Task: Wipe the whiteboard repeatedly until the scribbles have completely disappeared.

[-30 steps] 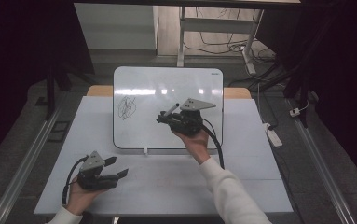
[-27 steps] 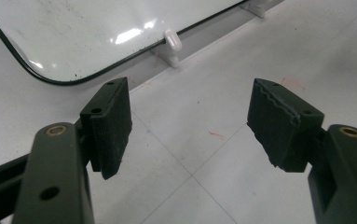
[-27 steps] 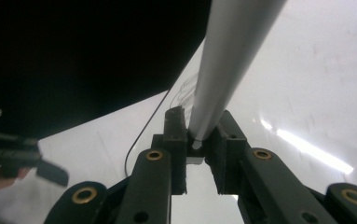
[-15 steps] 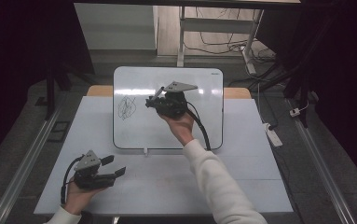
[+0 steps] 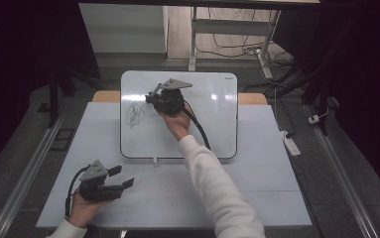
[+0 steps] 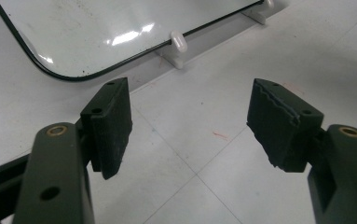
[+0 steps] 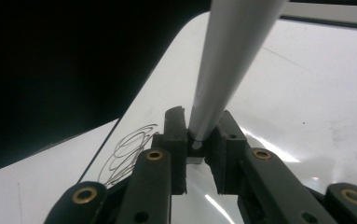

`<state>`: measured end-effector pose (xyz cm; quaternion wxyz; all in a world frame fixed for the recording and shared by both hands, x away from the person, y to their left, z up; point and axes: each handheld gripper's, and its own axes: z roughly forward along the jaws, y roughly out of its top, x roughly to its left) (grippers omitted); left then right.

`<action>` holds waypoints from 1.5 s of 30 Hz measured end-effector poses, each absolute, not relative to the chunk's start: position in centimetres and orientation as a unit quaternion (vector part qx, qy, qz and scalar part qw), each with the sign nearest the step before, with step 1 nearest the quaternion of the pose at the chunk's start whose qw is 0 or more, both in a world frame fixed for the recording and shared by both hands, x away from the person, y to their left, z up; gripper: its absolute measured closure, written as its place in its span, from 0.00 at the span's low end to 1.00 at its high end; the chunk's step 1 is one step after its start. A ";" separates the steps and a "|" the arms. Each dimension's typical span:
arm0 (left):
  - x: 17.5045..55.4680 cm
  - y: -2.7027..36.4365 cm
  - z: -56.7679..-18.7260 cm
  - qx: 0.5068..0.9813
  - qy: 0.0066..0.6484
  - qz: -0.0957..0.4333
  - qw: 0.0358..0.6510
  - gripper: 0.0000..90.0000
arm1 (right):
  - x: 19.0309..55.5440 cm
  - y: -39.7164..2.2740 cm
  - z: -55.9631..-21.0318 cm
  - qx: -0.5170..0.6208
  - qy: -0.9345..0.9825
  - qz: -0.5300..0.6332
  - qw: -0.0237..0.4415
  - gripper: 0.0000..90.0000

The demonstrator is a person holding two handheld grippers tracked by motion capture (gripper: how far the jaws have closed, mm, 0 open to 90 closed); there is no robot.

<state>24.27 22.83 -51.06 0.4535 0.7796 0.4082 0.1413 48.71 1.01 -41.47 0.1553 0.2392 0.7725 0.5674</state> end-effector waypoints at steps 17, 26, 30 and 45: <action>24.3 22.8 -51.1 0.779 0.410 0.142 0.453 0.35 | 48.5 2.2 -42.6 0.234 0.774 0.571 0.142 0.86; 24.2 22.9 -51.1 0.779 0.410 0.145 0.452 0.35 | 48.3 2.4 -42.8 0.226 0.778 0.568 0.144 0.86; 24.3 22.9 -51.1 0.779 0.410 0.144 0.453 0.35 | 47.9 2.4 -43.1 0.226 0.782 0.566 0.131 0.86; 24.2 23.0 -51.1 0.778 0.410 0.149 0.452 0.35 | 46.4 2.3 -44.7 0.199 0.806 0.547 0.108 0.86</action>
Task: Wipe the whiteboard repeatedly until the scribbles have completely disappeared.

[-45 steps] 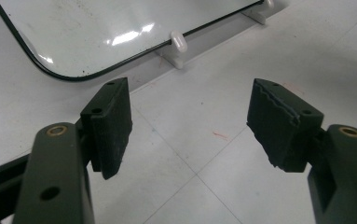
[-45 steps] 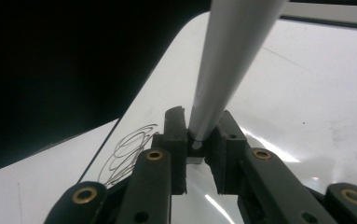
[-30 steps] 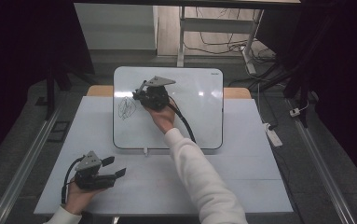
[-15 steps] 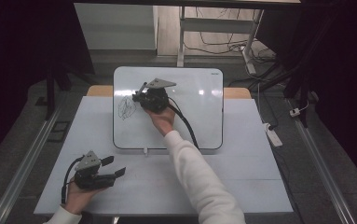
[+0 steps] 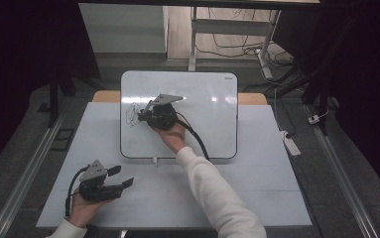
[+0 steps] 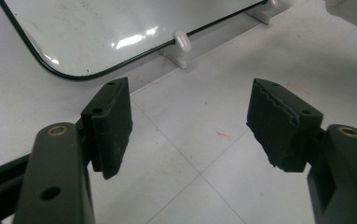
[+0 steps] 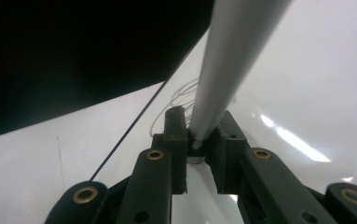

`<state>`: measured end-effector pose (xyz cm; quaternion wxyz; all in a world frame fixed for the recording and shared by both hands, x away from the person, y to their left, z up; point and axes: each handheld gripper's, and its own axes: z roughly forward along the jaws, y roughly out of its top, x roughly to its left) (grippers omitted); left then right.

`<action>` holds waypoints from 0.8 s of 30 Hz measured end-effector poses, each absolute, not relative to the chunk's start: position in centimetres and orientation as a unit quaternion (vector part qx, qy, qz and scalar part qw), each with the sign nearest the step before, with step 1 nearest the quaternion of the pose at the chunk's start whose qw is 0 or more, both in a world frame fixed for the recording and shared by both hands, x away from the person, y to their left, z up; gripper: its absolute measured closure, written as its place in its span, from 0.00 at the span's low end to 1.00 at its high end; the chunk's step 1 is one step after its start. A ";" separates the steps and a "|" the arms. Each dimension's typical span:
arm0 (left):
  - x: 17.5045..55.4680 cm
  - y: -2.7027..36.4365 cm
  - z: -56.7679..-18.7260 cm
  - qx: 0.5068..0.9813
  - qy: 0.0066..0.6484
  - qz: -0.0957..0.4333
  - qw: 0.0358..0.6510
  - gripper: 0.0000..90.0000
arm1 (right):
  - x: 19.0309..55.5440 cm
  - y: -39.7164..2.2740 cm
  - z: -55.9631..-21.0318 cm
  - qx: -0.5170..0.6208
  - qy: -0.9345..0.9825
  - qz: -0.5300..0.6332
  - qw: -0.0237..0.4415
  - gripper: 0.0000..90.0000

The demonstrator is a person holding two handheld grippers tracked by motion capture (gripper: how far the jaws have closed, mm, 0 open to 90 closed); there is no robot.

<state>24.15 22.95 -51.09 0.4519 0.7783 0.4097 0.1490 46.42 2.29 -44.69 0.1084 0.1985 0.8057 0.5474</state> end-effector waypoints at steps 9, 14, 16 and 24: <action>24.3 22.9 -51.1 0.778 0.409 0.148 0.453 0.35 | 45.3 2.2 -46.0 0.204 0.797 0.559 0.104 0.86; 24.2 22.8 -51.1 0.778 0.408 0.149 0.454 0.35 | 46.0 1.4 -45.2 0.230 0.774 0.576 0.123 0.86; 24.4 22.8 -51.1 0.779 0.408 0.146 0.453 0.35 | 45.4 2.3 -45.9 0.222 0.783 0.571 0.109 0.86; 24.1 22.8 -51.0 0.776 0.408 0.149 0.457 0.35 | 45.2 2.3 -45.8 0.224 0.781 0.570 0.124 0.86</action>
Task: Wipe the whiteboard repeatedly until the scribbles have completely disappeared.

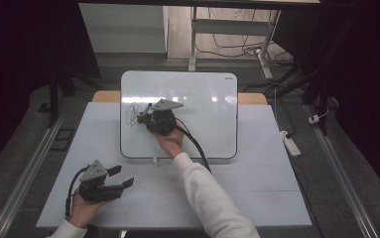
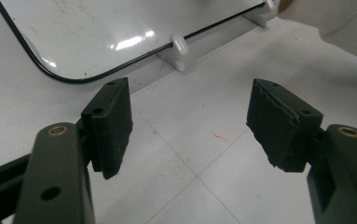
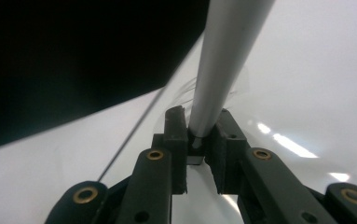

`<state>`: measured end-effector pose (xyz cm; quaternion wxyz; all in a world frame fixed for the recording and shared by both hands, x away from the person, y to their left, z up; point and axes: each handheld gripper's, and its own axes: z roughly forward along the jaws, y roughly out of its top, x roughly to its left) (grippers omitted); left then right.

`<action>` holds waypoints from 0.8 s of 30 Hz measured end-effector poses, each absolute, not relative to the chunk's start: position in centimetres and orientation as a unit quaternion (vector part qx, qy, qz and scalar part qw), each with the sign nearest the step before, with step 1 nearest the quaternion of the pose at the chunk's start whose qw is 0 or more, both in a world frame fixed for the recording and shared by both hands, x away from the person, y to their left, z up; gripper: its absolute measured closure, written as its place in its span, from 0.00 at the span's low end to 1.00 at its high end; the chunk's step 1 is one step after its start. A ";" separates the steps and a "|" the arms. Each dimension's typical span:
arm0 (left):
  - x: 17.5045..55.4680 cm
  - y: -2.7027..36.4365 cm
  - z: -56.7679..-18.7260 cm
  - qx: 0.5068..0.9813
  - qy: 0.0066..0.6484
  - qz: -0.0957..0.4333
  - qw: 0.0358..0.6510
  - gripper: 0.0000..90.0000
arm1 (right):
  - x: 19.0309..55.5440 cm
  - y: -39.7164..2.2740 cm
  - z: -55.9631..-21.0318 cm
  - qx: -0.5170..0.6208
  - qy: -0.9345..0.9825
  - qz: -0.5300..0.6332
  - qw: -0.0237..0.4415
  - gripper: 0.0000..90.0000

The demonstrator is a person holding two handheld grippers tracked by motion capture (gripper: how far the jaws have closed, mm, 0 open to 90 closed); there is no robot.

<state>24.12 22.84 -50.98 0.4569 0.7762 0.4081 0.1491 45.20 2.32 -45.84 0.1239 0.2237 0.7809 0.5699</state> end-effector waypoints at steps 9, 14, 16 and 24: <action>24.2 22.9 -51.0 0.776 0.409 0.151 0.456 0.35 | 44.8 3.2 -46.4 0.209 0.787 0.569 0.114 0.86; 24.4 22.9 -51.1 0.777 0.409 0.148 0.455 0.35 | 45.4 3.3 -45.9 0.222 0.775 0.580 0.116 0.86; 24.4 22.9 -51.1 0.777 0.409 0.149 0.455 0.35 | 44.5 4.4 -46.8 0.195 0.796 0.564 0.104 0.86; 24.2 22.9 -51.0 0.775 0.409 0.154 0.456 0.36 | 46.6 3.6 -44.6 0.221 0.768 0.582 0.147 0.86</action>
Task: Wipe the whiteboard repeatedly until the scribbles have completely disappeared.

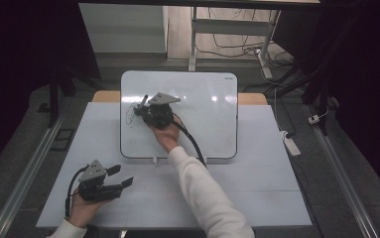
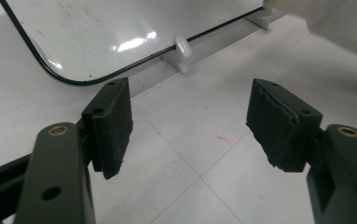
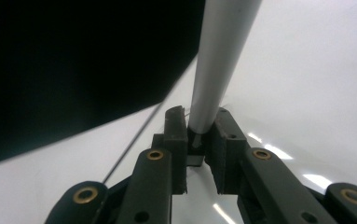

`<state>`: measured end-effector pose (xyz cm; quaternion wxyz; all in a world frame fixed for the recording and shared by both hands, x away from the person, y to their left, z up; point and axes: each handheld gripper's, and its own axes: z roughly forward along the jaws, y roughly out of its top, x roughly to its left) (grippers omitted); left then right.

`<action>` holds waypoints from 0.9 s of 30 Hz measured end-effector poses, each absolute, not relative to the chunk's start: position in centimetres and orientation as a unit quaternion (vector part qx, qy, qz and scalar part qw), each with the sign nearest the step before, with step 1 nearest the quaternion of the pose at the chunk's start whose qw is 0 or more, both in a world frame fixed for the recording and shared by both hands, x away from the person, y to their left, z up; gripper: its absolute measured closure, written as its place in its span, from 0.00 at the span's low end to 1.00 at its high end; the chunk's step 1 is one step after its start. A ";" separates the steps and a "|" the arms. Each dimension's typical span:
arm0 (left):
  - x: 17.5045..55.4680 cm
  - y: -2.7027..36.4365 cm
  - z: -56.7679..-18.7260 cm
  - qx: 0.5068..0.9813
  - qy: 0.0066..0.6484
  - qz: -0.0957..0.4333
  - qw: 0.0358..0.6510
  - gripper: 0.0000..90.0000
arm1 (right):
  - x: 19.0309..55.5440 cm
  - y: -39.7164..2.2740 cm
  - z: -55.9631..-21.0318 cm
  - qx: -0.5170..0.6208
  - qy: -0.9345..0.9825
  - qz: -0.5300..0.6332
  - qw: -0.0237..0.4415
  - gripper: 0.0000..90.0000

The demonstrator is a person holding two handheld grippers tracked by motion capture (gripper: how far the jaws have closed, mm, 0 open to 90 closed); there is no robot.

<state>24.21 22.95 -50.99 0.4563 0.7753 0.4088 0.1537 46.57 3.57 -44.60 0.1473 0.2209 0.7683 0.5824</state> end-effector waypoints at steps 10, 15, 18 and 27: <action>24.2 23.0 -51.0 0.775 0.410 0.155 0.456 0.36 | 45.9 4.6 -45.6 0.193 0.791 0.568 0.117 0.86; 24.3 23.0 -51.0 0.775 0.410 0.153 0.456 0.36 | 46.7 3.3 -44.7 0.222 0.769 0.584 0.134 0.86; 24.4 23.0 -51.1 0.775 0.410 0.153 0.456 0.36 | 45.7 4.1 -45.8 0.201 0.789 0.569 0.112 0.86; 24.3 23.0 -51.1 0.775 0.410 0.154 0.455 0.36 | 46.6 2.4 -45.1 0.232 0.760 0.592 0.132 0.86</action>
